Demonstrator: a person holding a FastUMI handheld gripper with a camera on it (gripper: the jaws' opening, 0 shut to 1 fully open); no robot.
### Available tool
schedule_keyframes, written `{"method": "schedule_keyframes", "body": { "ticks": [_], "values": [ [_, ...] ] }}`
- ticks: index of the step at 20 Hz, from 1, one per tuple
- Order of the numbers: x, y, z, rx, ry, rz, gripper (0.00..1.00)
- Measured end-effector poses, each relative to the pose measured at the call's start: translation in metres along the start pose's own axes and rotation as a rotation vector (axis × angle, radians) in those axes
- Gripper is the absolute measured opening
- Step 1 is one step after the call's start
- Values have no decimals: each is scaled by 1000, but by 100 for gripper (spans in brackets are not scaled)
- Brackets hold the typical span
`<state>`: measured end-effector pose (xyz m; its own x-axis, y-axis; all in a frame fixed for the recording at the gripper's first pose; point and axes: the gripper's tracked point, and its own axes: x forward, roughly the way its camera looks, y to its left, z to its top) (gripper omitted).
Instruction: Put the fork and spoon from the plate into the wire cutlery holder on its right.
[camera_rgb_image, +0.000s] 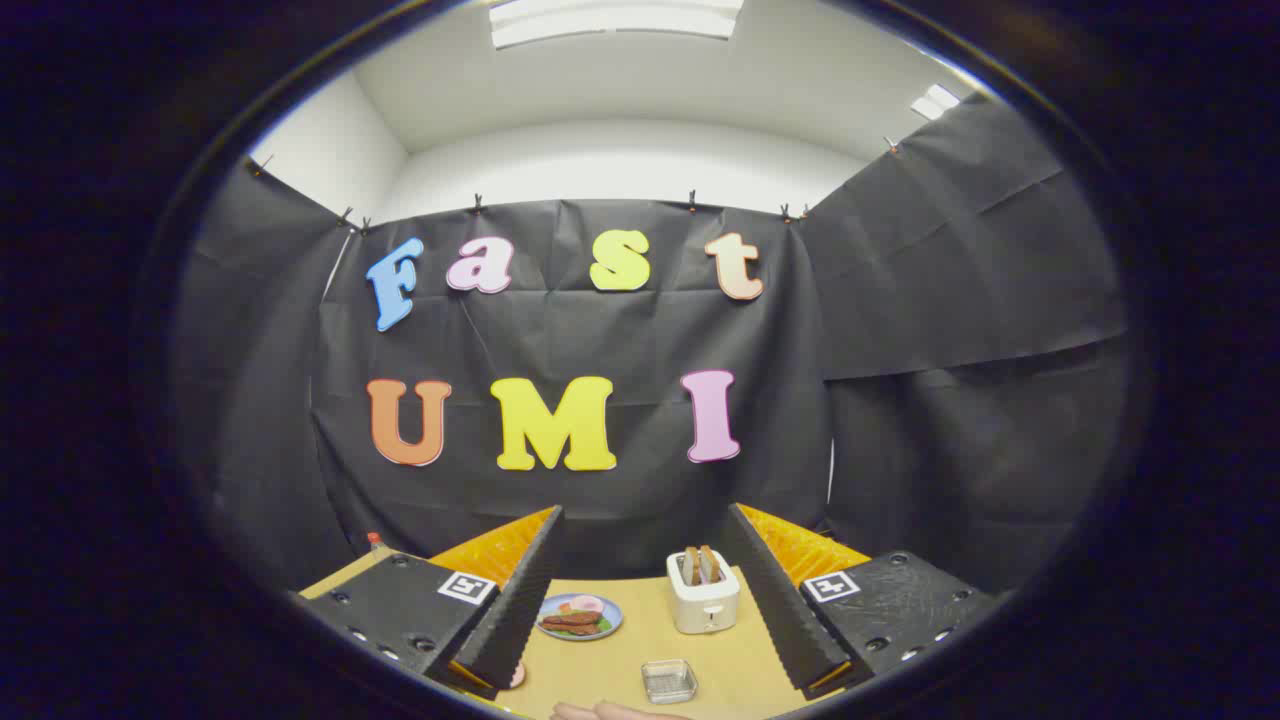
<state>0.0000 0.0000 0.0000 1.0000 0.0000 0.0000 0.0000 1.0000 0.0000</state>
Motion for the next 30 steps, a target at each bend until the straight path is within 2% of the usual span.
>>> {"method": "schedule_keyframes", "body": {
  "ticks": [6,16,24,30],
  "values": [
    [-1,9,-5,-20,35,-3,96],
    [8,44,-50,-73,101,6,96],
    [30,103,-131,-149,186,83,96],
    [37,161,-224,-117,360,156,95]
  ]
}}
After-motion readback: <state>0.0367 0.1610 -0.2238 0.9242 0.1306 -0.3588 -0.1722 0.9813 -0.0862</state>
